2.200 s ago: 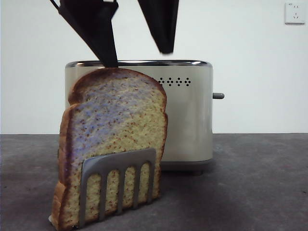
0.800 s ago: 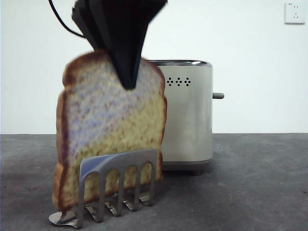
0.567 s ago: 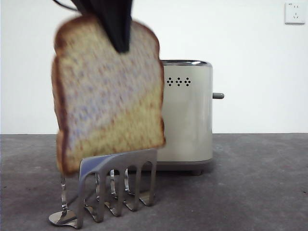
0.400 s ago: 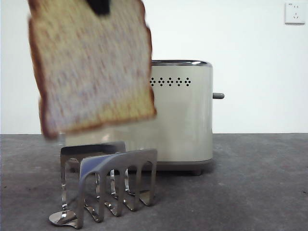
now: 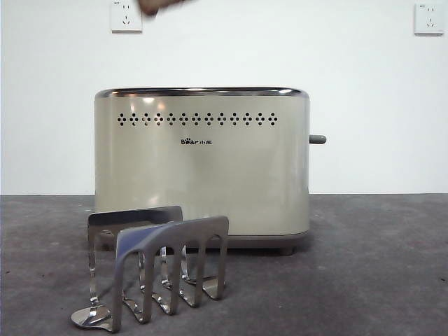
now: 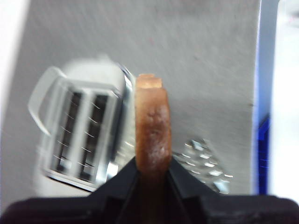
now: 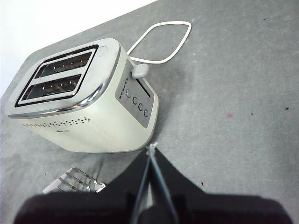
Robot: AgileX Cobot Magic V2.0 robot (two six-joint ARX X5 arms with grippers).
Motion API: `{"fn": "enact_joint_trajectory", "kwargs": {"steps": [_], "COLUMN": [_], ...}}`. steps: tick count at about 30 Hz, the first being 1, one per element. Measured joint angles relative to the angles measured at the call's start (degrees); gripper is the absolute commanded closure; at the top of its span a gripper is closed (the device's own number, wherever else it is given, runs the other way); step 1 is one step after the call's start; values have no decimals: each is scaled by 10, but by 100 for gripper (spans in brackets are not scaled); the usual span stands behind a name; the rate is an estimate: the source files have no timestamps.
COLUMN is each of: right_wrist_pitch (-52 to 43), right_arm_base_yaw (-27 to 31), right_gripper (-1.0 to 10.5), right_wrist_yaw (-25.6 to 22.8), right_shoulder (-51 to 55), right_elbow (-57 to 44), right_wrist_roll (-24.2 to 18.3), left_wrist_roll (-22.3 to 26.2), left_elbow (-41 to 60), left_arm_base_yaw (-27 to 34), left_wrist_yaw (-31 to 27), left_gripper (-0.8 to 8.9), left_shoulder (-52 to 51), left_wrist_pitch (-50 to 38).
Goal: Pick up a slice of bread from the rack,put the bread on the toaster,press the button
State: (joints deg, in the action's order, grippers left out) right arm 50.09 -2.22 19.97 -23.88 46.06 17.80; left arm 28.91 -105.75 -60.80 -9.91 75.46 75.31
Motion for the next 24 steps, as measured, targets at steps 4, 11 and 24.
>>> {"fn": "enact_joint_trajectory", "kwargs": {"steps": [4,11,24], "right_wrist_pitch": [0,0,20], "right_arm_base_yaw": [0,0,0], "right_gripper": [948,948,948], "right_wrist_yaw": [0,0,0], "right_shoulder": [0,0,0], "right_elbow": [0,0,0], "right_wrist_roll": [0,0,0], "left_wrist_roll": [123,236,251], "left_elbow": [-26,-26,-26], "left_arm_base_yaw": [15,62,131], "left_wrist_yaw": [-4,-5,-4], "left_gripper": [791,791,791], "left_shoulder": [-3,13,93], "left_wrist_pitch": [-16,-53,-55]}}
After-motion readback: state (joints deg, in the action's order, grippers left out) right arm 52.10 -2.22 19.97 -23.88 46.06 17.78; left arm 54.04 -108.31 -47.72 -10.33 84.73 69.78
